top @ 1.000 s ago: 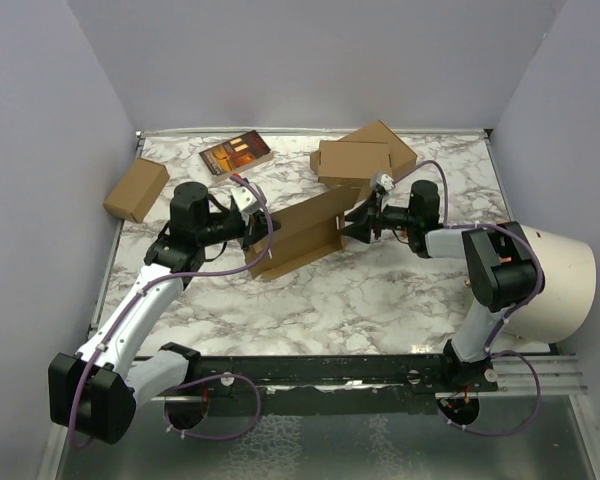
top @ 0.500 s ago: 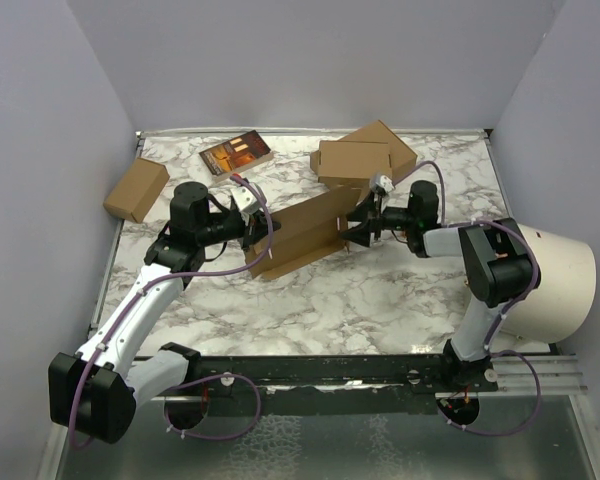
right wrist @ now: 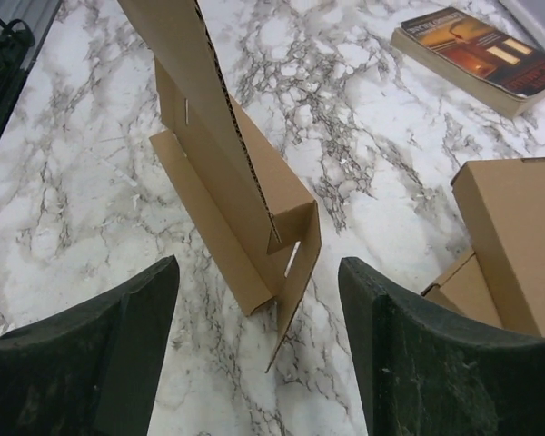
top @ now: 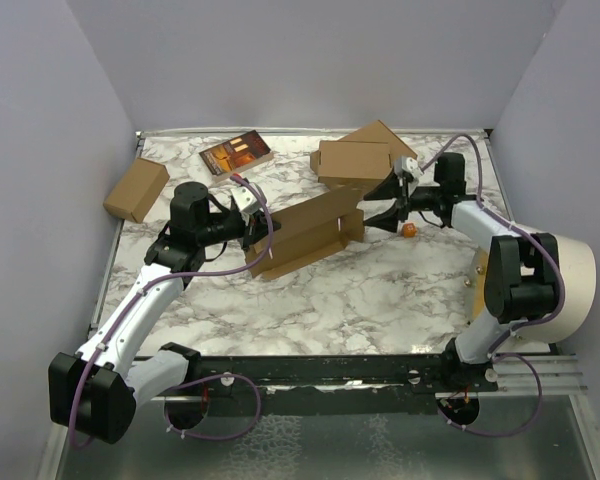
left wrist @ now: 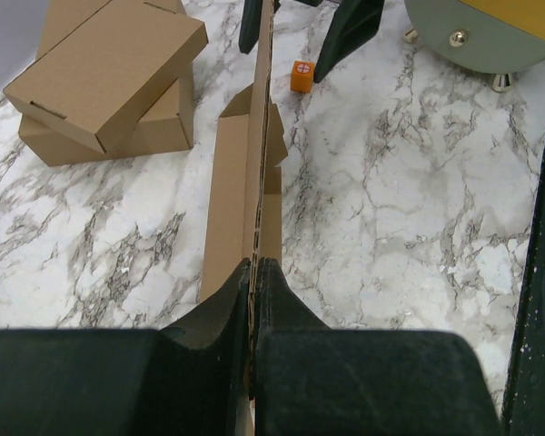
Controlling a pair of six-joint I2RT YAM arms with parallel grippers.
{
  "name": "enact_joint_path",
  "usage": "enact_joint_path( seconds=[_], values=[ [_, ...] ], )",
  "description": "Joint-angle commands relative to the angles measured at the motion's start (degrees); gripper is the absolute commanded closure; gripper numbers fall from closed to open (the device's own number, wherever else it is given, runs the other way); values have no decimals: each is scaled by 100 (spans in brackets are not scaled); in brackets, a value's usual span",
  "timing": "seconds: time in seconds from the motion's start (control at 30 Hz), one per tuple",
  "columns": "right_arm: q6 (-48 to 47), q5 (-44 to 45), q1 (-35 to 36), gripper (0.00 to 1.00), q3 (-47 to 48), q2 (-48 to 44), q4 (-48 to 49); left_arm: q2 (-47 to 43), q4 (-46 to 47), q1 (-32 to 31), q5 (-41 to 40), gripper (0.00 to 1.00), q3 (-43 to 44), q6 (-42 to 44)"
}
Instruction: Fold the paper box
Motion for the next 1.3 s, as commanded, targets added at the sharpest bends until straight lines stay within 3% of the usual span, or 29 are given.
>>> enact_joint_path(
  seconds=[0.0, 0.07, 0.2, 0.3, 0.5, 0.87, 1.27],
  values=[
    [-688, -132, -266, 37, 209, -174, -1085, 2, -314, -38, 86, 100, -117, -15],
    [389, 507, -309, 49, 16, -211, -147, -2, -309, -37, 92, 100, -117, -12],
    [1734, 1820, -324, 86, -270, -167, 1186, -1, -306, -38, 107, 100, -116, -11],
    [2115, 2359, -291, 98, -260, 79, 1526, 2, -292, -38, 122, 100, -117, -15],
    [1600, 2013, 101, 97, -167, 480, 1209, 16, -275, -39, 143, 100, -108, -21],
    [1226, 898, 399, 65, -311, 602, 1166, 62, -242, -45, 182, 100, -99, -36],
    [1504, 693, 571, 57, -317, 757, 1324, 5, -245, -45, 213, 100, -138, -37]
  ],
)
